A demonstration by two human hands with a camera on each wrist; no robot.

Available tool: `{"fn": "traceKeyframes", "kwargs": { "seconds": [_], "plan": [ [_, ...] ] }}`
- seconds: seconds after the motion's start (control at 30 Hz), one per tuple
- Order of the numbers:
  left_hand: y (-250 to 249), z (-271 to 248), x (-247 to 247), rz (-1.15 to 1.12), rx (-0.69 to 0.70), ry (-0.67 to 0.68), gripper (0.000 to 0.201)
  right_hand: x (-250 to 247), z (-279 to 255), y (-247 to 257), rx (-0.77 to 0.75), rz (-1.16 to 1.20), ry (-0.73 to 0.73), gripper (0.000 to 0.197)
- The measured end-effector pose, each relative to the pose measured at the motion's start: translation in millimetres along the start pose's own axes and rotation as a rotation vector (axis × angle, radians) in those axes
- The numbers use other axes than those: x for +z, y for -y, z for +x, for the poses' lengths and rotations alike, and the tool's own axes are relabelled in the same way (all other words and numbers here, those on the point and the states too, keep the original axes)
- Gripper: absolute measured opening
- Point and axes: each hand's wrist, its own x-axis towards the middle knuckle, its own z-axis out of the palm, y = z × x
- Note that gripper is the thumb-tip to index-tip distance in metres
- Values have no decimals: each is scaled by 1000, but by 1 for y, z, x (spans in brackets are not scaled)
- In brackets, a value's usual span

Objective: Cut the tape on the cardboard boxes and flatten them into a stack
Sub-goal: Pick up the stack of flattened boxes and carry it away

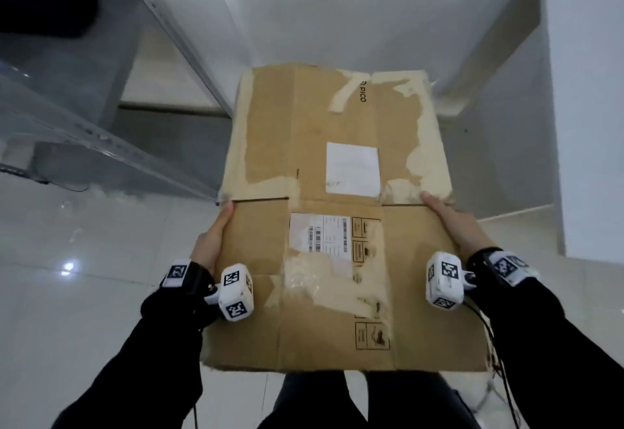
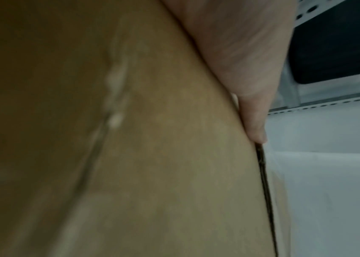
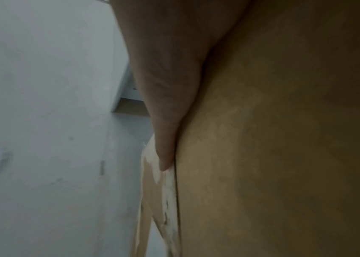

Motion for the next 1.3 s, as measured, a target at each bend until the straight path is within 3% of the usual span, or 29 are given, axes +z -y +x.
{"fn": "traceKeyframes", "kwargs": {
  "seconds": [0.1, 0.27, 0.37, 0.4, 0.5, 0.57, 0.63, 0.73, 0.87, 0.97, 1.03, 1.1, 1.17, 1.23, 1.3],
  "plan": [
    [13, 45, 1, 77, 25, -54, 112, 26, 24, -36, 69, -15, -20, 84],
    [66, 129, 24, 176, 65, -102, 115, 62, 99, -103, 150, -111, -30, 48],
    [98, 189, 47, 167, 56, -78, 89, 85, 166, -148, 128, -148, -53, 47],
    [108, 215, 54, 148, 57, -63, 90, 93, 191, -162, 113, -149, -65, 49],
    [132, 311, 75, 161, 104, -17, 120, 118, 271, -201, 69, -138, -81, 67],
    [140, 368, 90, 210, 156, 51, 102, 133, 322, -223, 12, -151, -106, 83],
    [142, 423, 106, 203, 214, 73, 77, 149, 370, -235, -49, -153, -134, 83],
    [144, 507, 132, 200, 275, 118, 71, 170, 444, -257, -107, -179, -188, 100],
    [154, 594, 151, 331, 324, 102, 93, 197, 510, -290, -160, -444, -315, 70],
    [160, 623, 152, 469, 419, 78, 95, 207, 523, -312, -289, -525, -402, 61],
    [164, 615, 147, 542, 558, -20, 91, 211, 511, -329, -302, -458, -381, 62],
    [180, 588, 142, 675, 756, -68, 91, 221, 485, -352, -303, -445, -354, 73],
    [217, 560, 137, 904, 983, -40, 101, 234, 456, -380, -380, -595, -379, 88],
    [268, 541, 129, 1201, 1160, -29, 112, 249, 431, -409, -612, -921, -356, 93],
    [310, 537, 122, 1436, 1390, 14, 119, 269, 410, -435, -950, -1182, -165, 93]
  ]
}}
